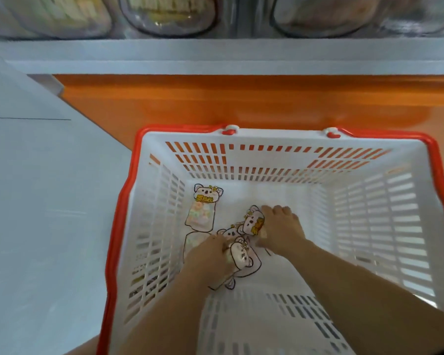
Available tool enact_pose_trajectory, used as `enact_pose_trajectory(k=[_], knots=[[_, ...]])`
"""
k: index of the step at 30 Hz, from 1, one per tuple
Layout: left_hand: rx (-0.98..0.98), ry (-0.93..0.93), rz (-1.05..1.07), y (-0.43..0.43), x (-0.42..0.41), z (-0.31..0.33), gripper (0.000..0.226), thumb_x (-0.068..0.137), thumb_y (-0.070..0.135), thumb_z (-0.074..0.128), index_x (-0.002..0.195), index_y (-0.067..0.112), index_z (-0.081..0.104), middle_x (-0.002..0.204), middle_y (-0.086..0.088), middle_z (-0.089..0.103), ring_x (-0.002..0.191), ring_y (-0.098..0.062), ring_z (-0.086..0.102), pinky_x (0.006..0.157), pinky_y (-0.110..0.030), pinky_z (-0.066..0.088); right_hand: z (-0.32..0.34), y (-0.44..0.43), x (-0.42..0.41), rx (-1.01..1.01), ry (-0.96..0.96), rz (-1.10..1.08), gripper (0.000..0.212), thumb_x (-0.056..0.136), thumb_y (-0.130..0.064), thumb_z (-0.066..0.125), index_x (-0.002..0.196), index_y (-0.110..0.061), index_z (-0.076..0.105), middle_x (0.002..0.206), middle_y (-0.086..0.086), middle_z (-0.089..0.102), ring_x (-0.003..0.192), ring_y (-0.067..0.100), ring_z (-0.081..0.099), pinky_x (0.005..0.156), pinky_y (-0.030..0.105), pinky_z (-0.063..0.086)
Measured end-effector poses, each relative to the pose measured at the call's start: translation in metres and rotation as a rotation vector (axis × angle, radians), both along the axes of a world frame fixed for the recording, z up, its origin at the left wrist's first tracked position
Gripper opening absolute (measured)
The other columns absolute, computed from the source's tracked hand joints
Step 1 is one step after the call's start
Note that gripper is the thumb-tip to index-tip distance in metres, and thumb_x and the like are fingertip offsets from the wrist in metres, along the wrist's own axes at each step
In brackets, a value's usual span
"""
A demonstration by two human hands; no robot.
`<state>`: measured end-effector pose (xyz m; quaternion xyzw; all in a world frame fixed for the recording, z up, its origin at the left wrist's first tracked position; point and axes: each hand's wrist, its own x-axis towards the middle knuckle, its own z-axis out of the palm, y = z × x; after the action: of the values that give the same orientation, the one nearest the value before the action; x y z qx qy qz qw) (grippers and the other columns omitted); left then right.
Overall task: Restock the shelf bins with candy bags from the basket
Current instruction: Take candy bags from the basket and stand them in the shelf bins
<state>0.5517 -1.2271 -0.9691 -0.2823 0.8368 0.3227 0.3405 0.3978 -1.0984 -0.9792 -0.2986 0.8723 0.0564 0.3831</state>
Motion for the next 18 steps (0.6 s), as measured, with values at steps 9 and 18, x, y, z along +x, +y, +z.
enact_pose_trajectory(k=[9,18], knots=[[0.221,0.271,0.679,-0.016,-0.027,-0.001,0.019,0.086,0.029,0.059,0.096,0.015,0.051,0.083,-0.004,0.046,0.072,-0.017,0.042,0.069,-0.033,0.042,0.013,0.032,-0.023,-0.438,-0.34,-1.054,0.064,0.063,-0.036,0.094,0.111,-0.015,0.057,0.097,-0.001,0.068,0.084,0.014,0.068,0.065,0.027,0.054],[0.101,0.233,-0.047,0.032,-0.05,0.006,0.05,0.098,0.038,0.053,0.146,0.031,0.041,0.155,0.007,0.031,0.124,-0.021,0.052,0.103,-0.043,0.046,0.007,0.029,-0.012,-0.457,-0.116,-1.212,0.032,0.078,-0.037,0.081,0.083,-0.011,0.064,0.078,0.003,0.067,0.067,0.02,0.061,0.06,0.034,0.046]])
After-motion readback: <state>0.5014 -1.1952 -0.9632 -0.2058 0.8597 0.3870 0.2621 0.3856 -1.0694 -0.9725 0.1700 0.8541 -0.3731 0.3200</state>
